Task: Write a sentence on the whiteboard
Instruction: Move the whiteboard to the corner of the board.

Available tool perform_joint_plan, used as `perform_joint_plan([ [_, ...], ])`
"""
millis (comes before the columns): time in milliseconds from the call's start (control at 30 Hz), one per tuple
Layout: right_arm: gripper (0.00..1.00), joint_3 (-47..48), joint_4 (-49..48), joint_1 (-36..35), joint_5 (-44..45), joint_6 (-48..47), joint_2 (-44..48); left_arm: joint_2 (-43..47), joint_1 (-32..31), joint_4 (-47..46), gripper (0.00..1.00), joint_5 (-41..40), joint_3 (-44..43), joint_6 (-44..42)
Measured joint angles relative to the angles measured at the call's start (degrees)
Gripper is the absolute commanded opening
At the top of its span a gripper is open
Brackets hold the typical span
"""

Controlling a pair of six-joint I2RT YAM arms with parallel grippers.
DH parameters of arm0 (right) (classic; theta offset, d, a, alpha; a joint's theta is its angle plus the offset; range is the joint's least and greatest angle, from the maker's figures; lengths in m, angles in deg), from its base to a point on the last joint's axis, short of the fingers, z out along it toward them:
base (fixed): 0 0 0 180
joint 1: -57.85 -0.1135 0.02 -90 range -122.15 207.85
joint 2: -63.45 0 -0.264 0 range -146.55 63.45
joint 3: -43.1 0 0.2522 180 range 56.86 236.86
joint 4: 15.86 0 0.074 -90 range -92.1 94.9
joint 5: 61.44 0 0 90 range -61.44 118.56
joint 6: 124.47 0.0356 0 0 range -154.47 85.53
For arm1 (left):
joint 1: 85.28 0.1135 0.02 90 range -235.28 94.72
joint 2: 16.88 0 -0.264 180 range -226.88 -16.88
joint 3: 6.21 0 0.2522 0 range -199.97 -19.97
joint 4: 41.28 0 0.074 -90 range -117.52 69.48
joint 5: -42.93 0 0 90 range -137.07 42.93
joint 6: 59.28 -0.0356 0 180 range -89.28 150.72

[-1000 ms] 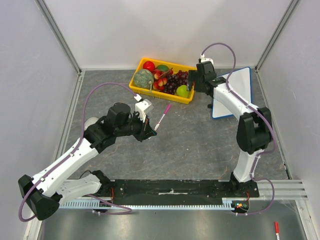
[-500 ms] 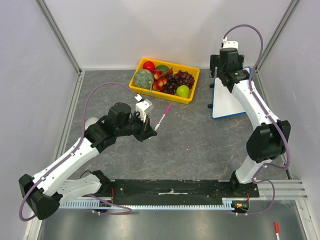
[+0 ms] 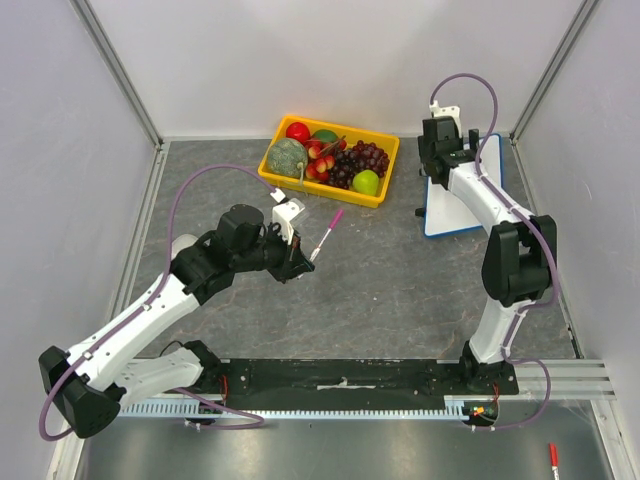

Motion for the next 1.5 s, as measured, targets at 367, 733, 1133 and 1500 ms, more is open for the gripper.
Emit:
perform_joint_plan([
  [367,0.98,-2.23,-4.17,0.00,2.64,0.00,-1.27,-0.68,0.00,-0.15,0.02,0.04,0.00,0.00],
  [733,0.98,-4.59,-9.55,-0.07,0.76,0.04,-0.20,-1.51,0.00,-0.15,0.02,0.02,0.00,0.00],
  [1133,0.98,-3.32,-12.20,-4.61,-4.94,0.70,0.59,-2.01,0.00,-0.20,0.02,0.04,0.00,0.02],
  [1500,0.98,2.38,-12.02,-10.14,-10.67,3.21,-3.41,-2.67,0.00,-0.28,0.02,0.04,0.00,0.02],
])
